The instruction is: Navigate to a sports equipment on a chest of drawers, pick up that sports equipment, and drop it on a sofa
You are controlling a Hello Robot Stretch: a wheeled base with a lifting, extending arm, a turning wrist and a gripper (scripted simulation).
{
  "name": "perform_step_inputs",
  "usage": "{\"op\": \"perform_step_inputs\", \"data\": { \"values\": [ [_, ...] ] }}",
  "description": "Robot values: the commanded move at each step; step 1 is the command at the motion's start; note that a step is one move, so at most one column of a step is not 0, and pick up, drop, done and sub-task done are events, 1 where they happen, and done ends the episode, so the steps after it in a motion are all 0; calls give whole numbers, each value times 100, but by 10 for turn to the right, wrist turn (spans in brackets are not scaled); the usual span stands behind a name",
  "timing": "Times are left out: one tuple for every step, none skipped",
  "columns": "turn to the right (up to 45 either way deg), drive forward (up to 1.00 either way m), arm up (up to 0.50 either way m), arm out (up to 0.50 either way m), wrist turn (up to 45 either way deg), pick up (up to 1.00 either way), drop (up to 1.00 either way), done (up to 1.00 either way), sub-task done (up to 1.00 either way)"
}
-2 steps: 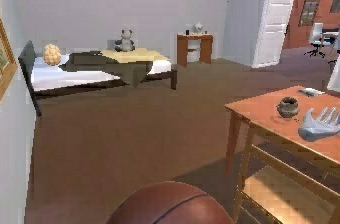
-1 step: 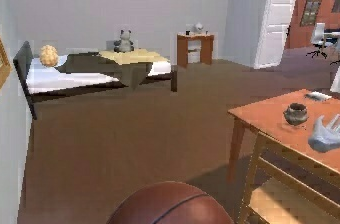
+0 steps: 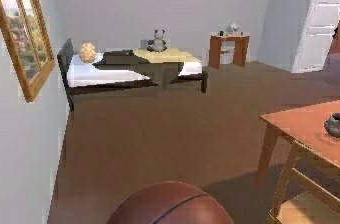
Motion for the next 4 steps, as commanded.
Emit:
{"op": "perform_step_inputs", "data": {
  "values": [
    [0,85,0,0,0,0,0,0,0],
    [180,0,0,0,0,0,0,0,0],
    [0,100,0,0,0,0,0,0,0],
    [390,0,0,0,0,0,0,0,0]
  ]
}}
